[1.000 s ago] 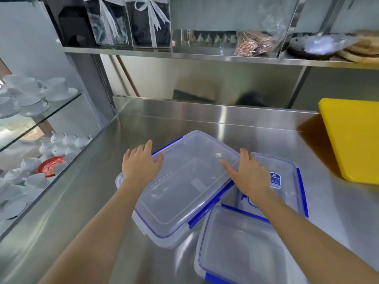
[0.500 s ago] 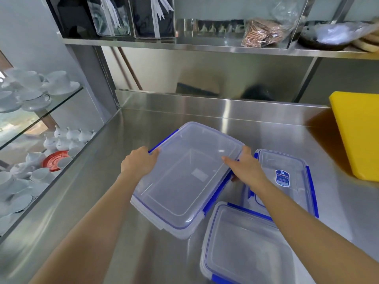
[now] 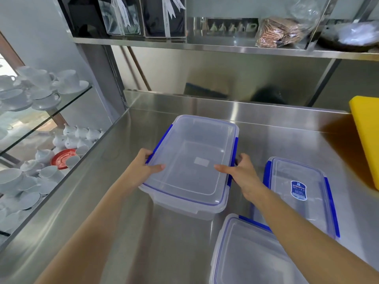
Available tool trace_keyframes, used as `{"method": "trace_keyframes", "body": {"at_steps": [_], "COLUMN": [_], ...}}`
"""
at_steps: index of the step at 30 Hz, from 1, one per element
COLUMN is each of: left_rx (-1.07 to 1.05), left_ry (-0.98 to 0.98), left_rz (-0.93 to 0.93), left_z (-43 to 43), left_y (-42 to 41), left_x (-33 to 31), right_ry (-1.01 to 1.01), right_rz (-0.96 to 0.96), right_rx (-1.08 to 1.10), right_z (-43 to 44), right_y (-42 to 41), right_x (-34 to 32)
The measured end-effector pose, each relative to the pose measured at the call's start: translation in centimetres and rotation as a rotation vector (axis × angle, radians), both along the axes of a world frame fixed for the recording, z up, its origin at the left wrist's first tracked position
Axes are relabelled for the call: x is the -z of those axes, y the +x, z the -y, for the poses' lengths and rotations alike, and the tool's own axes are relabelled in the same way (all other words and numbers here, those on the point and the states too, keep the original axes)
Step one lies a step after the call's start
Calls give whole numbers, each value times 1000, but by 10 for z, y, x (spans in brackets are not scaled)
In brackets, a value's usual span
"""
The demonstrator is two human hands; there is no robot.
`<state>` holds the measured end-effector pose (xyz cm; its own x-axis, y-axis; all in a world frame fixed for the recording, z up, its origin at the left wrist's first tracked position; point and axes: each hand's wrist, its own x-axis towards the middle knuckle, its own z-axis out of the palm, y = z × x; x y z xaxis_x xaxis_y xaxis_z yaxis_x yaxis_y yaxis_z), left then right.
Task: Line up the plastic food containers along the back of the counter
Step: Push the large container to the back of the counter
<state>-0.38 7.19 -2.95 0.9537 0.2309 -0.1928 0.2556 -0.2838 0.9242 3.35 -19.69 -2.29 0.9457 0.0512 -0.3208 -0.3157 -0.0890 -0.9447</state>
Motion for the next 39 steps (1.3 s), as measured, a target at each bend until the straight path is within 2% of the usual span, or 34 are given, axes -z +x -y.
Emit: {"method": "trace_keyframes", "body": {"at_steps": [3,6,9,17,30,36,39], "left_rx": [24,-59,-98,-278,-219,-203,-225], "left_ry": [-130,-186,-11,408,653,714,828], "left_rz": [40,68,83,52,-17,-24,-52], "left_z": [-1,-3,-12,-23,-61,-63,-56], "left_y": [-2,4,15,51,106,106,102], "left_x": [4,10,14,1,5,4,-2], "right_ry": [97,151,195,126,97,55,-22], "right_rz": [47,-15,-123,-25,-21,7,81], "right_rx": [132,-28,-246,-259,-302,-314,-306], "right_z": [-6,-8,-14,-62,-117,-118,-117], "right_y": [-1,8,19,64,134,132,123], "right_x": [3,4,3,5,9,7,-3]}}
